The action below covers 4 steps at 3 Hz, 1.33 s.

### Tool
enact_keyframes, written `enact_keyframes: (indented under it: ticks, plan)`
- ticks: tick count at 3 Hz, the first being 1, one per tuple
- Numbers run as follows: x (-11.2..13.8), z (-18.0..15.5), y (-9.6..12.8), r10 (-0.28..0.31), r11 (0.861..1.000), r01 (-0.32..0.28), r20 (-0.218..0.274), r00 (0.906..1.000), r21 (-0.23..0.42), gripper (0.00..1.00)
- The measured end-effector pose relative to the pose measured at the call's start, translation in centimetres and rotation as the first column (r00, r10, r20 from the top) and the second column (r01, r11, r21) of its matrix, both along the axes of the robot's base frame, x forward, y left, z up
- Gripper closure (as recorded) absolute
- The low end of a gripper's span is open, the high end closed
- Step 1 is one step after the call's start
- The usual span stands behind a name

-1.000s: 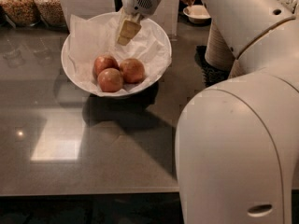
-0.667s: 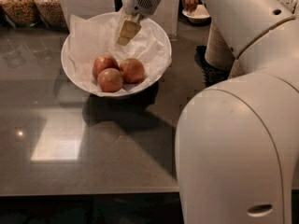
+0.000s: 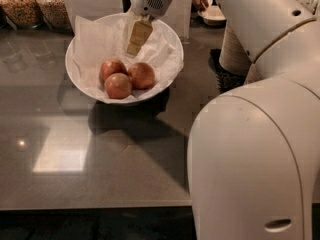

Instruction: Pick apple from white bowl

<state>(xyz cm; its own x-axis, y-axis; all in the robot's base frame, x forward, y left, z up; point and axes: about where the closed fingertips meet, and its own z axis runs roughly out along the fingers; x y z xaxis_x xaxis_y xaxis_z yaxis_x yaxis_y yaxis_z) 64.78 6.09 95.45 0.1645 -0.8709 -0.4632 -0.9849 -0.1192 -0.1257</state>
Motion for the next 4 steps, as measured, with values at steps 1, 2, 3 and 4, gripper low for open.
enact_keyframes:
  ticks: [1, 2, 3, 4]
  plan:
    - [0.0, 0.0, 0.0, 0.000, 1.000, 0.000, 0.000, 1.0000, 0.000, 0.00]
    - [0.0, 0.0, 0.0, 0.000, 1.000, 0.000, 0.000, 1.0000, 0.000, 0.00]
    - [0.0, -0.6, -0.6, -0.014, 0.999, 0.013, 0.010, 0.9999, 0.034, 0.00]
    - [-0.9, -3.1, -2.1, -0.068, 0.992, 0.061, 0.061, 0.9958, 0.114, 0.00]
